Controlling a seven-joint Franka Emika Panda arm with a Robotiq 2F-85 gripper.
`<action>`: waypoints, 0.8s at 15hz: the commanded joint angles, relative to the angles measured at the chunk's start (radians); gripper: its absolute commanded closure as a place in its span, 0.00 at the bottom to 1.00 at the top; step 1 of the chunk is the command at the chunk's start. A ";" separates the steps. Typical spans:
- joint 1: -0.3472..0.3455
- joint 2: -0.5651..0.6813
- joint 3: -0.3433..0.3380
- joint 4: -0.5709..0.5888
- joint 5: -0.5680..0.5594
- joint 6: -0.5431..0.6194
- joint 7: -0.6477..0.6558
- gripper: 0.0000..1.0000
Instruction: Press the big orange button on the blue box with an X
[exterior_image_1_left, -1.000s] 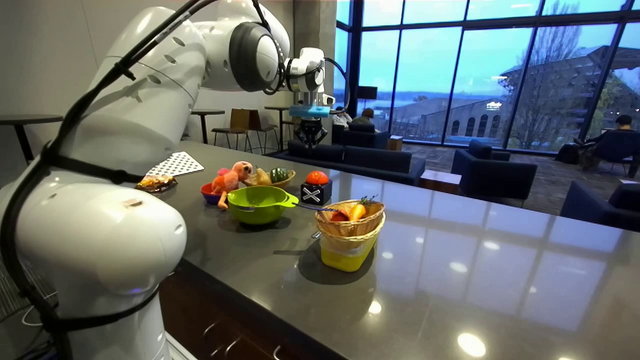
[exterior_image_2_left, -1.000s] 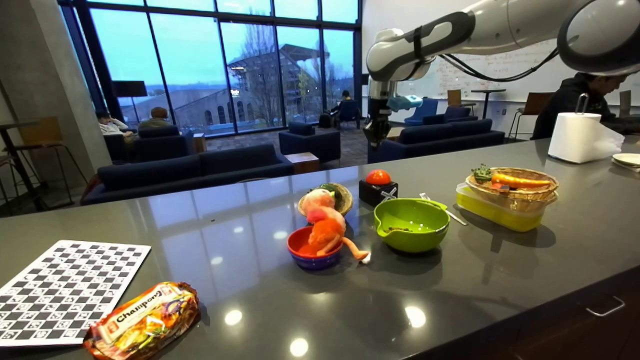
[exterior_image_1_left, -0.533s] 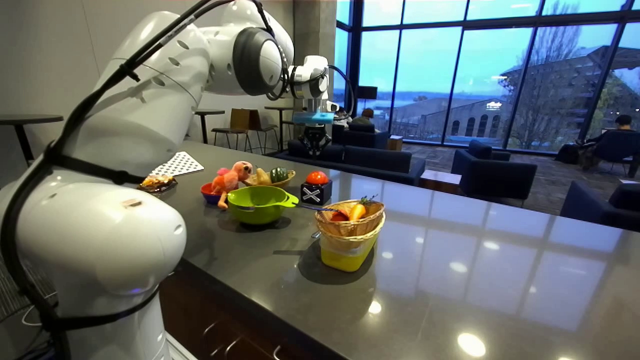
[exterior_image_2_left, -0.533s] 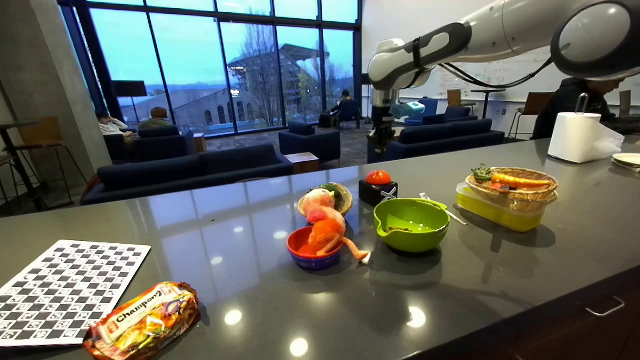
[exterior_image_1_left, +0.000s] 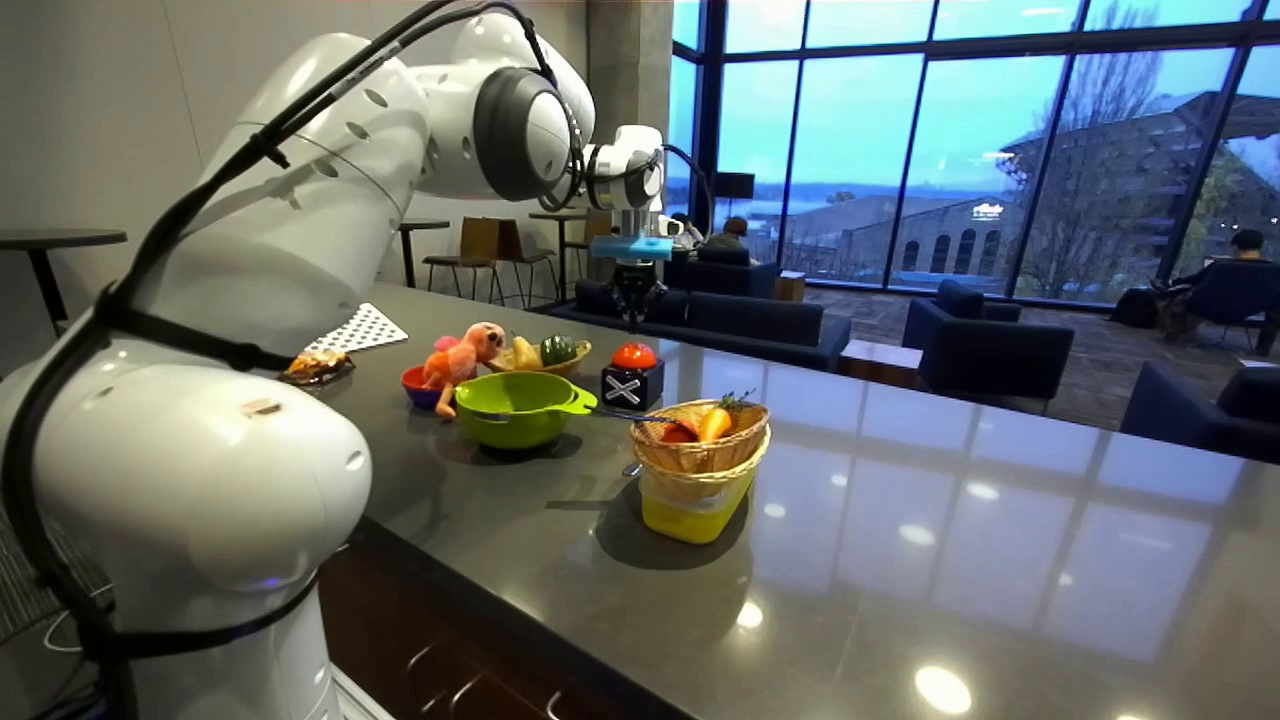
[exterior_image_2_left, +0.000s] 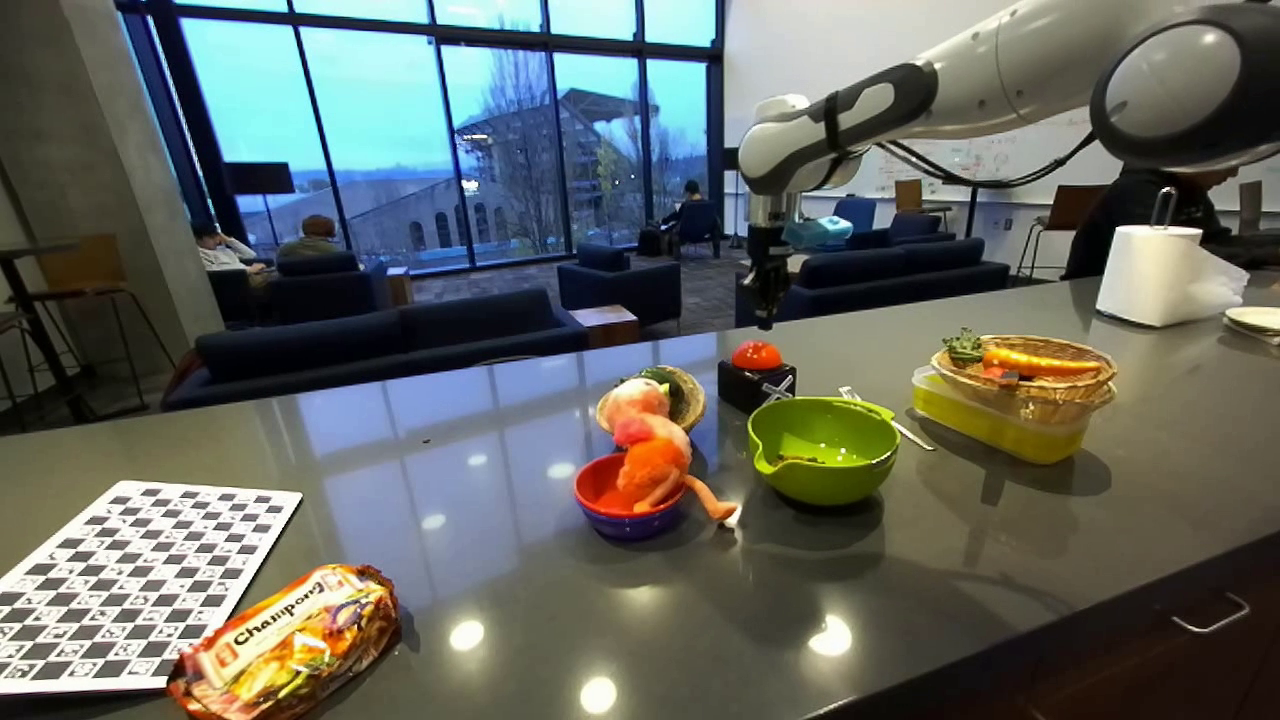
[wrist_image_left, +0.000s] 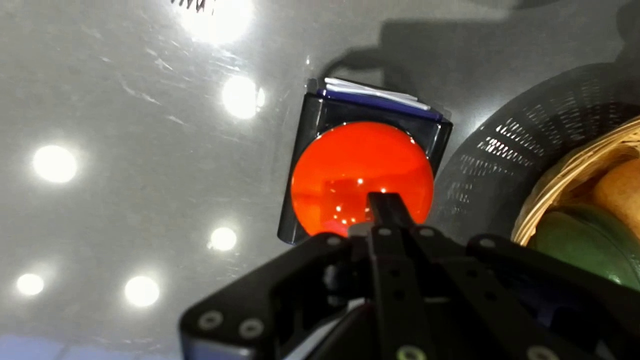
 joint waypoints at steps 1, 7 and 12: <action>-0.010 0.014 0.004 0.024 -0.001 -0.025 0.003 1.00; -0.012 0.024 0.013 0.032 0.004 -0.036 -0.012 1.00; -0.010 0.039 0.020 0.042 0.004 -0.044 -0.019 1.00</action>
